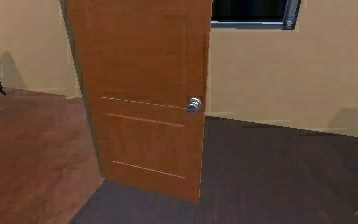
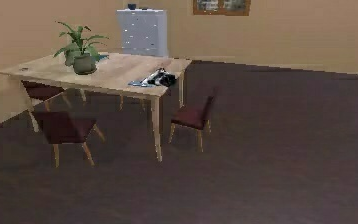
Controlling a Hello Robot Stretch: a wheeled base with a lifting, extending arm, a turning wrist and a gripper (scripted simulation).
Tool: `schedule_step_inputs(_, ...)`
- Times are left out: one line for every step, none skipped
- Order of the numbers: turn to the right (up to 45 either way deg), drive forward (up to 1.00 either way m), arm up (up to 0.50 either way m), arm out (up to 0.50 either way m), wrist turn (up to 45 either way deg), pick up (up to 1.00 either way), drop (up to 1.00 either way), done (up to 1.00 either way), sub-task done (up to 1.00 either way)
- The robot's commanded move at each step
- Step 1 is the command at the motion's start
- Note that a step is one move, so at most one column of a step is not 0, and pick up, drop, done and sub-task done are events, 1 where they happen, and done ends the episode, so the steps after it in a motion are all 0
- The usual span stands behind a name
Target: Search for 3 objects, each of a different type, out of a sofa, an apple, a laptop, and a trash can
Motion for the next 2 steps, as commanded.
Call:
schedule_step_inputs(-45.0, 0.00, 0.00, 0.00, 0.0, 0.00, 0.00, 0.00, 0.00)
schedule_step_inputs(-27.0, 0.00, 0.00, 0.00, 0.0, 0.00, 0.00, 0.00, 0.00)
